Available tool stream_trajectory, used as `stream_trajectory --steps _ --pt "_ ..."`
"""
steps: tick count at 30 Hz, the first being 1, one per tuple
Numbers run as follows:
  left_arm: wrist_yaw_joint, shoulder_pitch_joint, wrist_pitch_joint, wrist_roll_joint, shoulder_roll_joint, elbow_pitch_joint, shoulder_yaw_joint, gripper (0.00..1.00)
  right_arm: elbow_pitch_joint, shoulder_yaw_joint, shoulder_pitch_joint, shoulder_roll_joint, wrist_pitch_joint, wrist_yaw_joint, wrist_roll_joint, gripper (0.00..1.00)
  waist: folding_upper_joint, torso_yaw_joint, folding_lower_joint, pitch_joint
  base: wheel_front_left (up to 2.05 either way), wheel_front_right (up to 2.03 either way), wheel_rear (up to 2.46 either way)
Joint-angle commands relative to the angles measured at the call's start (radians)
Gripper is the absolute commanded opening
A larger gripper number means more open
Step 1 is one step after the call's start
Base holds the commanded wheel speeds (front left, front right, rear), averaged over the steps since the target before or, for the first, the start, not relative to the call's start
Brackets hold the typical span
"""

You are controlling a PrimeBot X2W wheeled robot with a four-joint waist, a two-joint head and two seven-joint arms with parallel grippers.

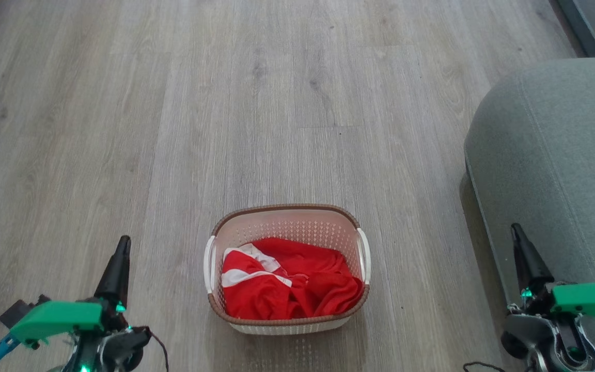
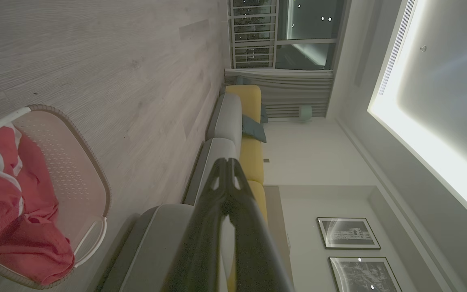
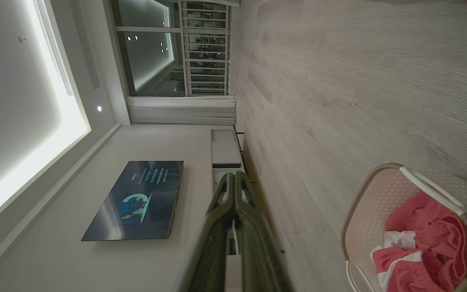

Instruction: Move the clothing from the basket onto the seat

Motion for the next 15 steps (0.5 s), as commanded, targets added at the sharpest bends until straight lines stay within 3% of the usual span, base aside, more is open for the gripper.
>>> stream_trajectory --steps 1,15 --pt "-0.009 -0.049 0.007 -0.007 0.008 -0.034 0.034 0.0 -0.038 0.019 -0.056 -0.004 0.006 0.0 0.006 0.0 0.0 0.0 0.0 0.0 0.0 0.0 0.0" --pt "-0.009 -0.049 0.007 -0.007 0.008 -0.034 0.034 0.0 -0.038 0.019 -0.056 -0.004 0.006 0.0 0.006 0.0 0.0 0.0 0.0 0.0 0.0 0.0 0.0"
